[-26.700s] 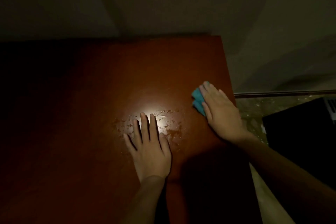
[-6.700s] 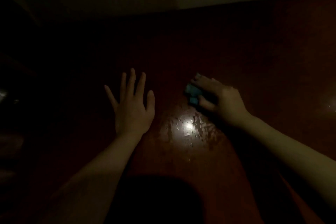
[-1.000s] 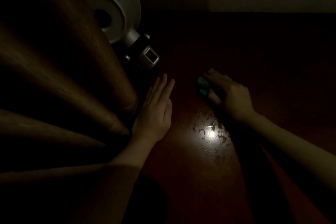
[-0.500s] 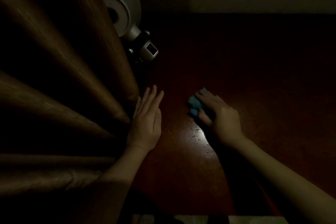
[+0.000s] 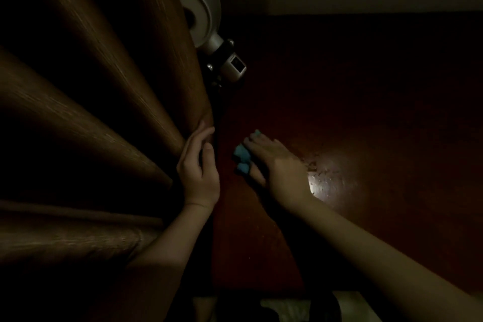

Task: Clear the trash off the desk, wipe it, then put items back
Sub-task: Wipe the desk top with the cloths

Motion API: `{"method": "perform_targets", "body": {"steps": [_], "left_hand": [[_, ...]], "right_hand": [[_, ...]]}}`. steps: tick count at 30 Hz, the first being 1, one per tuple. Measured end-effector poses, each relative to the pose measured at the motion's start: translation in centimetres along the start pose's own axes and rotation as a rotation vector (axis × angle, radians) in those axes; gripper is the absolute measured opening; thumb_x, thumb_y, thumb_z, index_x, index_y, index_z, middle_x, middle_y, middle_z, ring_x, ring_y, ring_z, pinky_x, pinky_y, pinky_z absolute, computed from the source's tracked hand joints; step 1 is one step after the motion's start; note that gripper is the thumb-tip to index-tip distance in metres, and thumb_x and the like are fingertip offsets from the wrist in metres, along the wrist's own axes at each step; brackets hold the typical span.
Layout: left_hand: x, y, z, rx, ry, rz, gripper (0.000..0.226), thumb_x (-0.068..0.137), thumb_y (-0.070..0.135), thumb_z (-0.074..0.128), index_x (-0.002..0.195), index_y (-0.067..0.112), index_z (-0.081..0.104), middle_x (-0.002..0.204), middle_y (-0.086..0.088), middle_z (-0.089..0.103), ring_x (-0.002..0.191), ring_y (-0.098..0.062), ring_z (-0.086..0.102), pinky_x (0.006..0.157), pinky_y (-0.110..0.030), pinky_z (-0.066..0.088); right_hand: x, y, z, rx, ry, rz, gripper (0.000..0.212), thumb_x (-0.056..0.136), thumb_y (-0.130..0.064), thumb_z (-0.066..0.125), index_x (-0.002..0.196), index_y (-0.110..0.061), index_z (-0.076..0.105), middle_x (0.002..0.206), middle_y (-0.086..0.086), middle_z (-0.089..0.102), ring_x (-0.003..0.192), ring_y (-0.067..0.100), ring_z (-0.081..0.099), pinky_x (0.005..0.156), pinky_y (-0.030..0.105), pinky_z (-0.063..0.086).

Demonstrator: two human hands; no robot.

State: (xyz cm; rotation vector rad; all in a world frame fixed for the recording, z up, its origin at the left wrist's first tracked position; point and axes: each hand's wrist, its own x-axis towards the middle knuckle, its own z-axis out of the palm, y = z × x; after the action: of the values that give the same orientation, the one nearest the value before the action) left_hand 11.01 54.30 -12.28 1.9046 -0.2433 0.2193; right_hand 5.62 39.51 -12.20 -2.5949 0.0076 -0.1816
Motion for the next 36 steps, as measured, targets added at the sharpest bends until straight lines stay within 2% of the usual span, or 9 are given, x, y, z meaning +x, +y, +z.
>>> {"method": "perform_targets", "body": {"steps": [4,11,16,21,24,26,31,34,36], "left_hand": [[0.0,-0.7,-1.0,0.015,-0.022,0.018,0.047,0.093,0.031,0.034,0.119,0.003,0.061,0.131,0.002,0.051,0.124,-0.007,0.047,0.103,-0.018,0.038],[-1.6,0.0,-0.5,0.059,-0.072,0.0,0.05,0.093,0.034,0.033,0.121,0.005,0.061,0.133,0.007,0.048,0.126,-0.002,0.043,0.104,-0.012,0.033],[-2.7,1.0,0.8,0.131,-0.158,0.033,0.04,0.096,0.026,0.037,0.123,0.008,0.06,0.138,0.003,0.044,0.128,-0.002,0.038,0.101,-0.002,0.026],[-4.0,1.5,2.7,0.377,-0.325,0.125,0.05,0.096,0.035,0.024,0.132,0.017,0.054,0.145,0.009,0.036,0.14,-0.012,0.029,0.118,-0.038,0.018],[-4.3,1.5,3.7,0.585,-0.397,0.109,0.06,0.095,0.041,0.012,0.143,0.019,0.04,0.154,0.004,0.027,0.145,-0.009,0.015,0.12,-0.036,0.001],[-3.5,1.4,4.4,0.66,-0.4,0.098,0.064,0.093,0.043,0.007,0.147,0.02,0.032,0.156,0.004,0.021,0.146,-0.007,0.007,0.119,-0.034,-0.006],[-1.1,1.4,6.3,0.697,-0.45,0.167,0.063,0.093,0.039,0.004,0.149,0.019,0.027,0.157,0.003,0.018,0.145,-0.006,0.004,0.119,-0.033,-0.005],[0.4,1.7,7.8,0.679,-0.468,0.192,0.064,0.093,0.039,0.003,0.148,0.018,0.027,0.157,0.004,0.018,0.145,-0.006,0.004,0.119,-0.031,-0.002],[1.0,1.8,8.3,0.675,-0.475,0.183,0.066,0.092,0.04,0.002,0.149,0.017,0.027,0.157,0.004,0.018,0.146,-0.006,0.003,0.119,-0.029,-0.002]], "right_hand": [[-4.8,-2.6,1.7,-0.018,-0.077,-0.15,0.045,0.082,-0.027,0.063,0.126,-0.018,0.06,0.133,-0.001,0.057,0.125,0.011,0.051,0.11,0.027,0.03],[-13.6,-3.8,1.5,-0.009,-0.044,-0.124,0.045,0.082,-0.033,0.059,0.125,-0.022,0.062,0.133,-0.006,0.057,0.124,0.006,0.051,0.104,0.029,0.043],[-18.0,1.1,-2.8,-0.018,0.208,0.322,0.067,0.067,-0.018,0.082,0.129,-0.019,0.056,0.134,0.002,0.056,0.121,0.015,0.055,0.101,0.033,0.045],[-19.8,5.6,-6.8,-0.127,0.42,0.791,0.046,0.086,-0.009,0.064,0.131,-0.009,0.055,0.139,0.008,0.048,0.128,0.029,0.044,0.101,0.053,0.037],[-17.4,3.9,-5.8,-0.081,0.425,0.957,0.047,0.09,-0.023,0.056,0.136,-0.016,0.048,0.146,0.003,0.042,0.13,0.026,0.043,0.091,0.047,0.047],[-15.5,2.2,-4.4,-0.089,0.402,0.823,0.052,0.087,-0.026,0.059,0.137,-0.019,0.047,0.142,0.001,0.046,0.121,0.014,0.048,0.084,0.034,0.05],[-10.1,2.8,-2.6,-0.156,0.27,0.382,0.05,0.081,-0.035,0.069,0.126,-0.015,0.06,0.133,0.002,0.055,0.121,0.014,0.052,0.098,0.031,0.041],[-8.0,5.8,-4.3,-0.205,0.321,0.475,0.049,0.079,-0.028,0.072,0.125,-0.016,0.059,0.127,0.005,0.061,0.111,0.02,0.062,0.085,0.029,0.05],[-6.3,8.3,-5.8,-0.193,0.416,0.639,0.043,0.088,-0.024,0.061,0.13,-0.013,0.055,0.133,0.009,0.056,0.118,0.025,0.058,0.089,0.034,0.049]]}}
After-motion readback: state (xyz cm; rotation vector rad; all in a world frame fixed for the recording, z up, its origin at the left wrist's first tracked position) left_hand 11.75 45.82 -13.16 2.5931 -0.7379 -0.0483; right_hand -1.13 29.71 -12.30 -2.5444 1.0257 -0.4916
